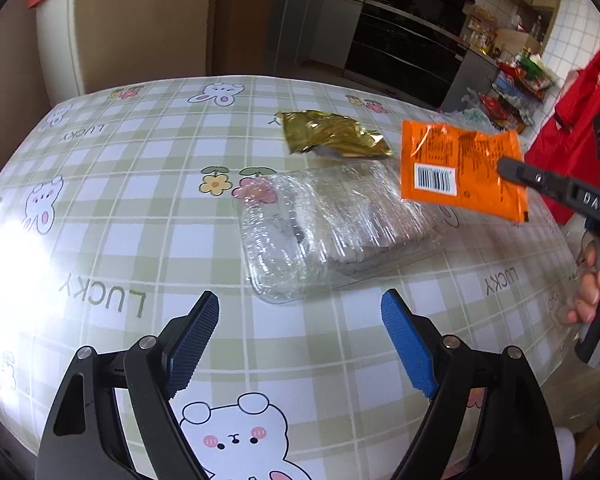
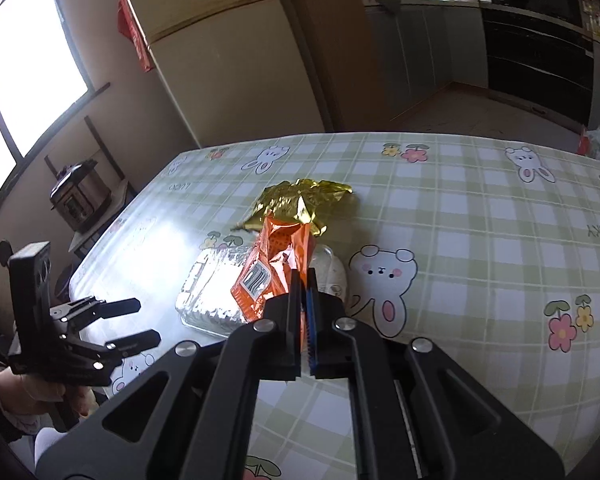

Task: Collect trash
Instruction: 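Grasp the orange snack bag with the right gripper while the left grasps the clear tray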

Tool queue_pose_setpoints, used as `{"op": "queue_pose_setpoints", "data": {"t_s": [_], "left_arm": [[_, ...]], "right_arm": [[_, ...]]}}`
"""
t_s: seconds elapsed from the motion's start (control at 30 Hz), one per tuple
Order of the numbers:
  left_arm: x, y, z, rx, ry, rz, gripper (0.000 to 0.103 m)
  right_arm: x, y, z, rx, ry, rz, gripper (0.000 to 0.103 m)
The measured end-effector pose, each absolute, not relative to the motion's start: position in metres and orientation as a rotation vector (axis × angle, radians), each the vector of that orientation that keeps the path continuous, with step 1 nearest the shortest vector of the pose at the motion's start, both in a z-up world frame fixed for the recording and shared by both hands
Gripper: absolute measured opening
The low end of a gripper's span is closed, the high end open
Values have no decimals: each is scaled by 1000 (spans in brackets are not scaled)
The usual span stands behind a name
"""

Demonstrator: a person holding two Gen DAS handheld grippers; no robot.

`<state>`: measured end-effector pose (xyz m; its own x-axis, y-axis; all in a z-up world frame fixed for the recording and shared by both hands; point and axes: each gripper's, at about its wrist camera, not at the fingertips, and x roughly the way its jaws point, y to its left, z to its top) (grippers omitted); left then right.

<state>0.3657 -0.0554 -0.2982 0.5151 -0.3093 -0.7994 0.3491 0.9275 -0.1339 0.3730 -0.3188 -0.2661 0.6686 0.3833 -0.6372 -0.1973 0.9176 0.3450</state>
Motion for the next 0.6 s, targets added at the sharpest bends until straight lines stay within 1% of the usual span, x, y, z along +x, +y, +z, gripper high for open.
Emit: {"op": "queue_pose_setpoints", "data": {"t_s": [0.3, 0.47, 0.6], "left_arm": [[371, -153, -310, 437, 826, -476, 81], [372, -195, -323, 647, 776, -505, 81], [375, -211, -333, 726, 778, -512, 81]], "right_arm": [[365, -367, -254, 357, 760, 260, 6], [363, -388, -255, 394, 751, 239, 6], [364, -395, -256, 409, 745, 240, 6]]}}
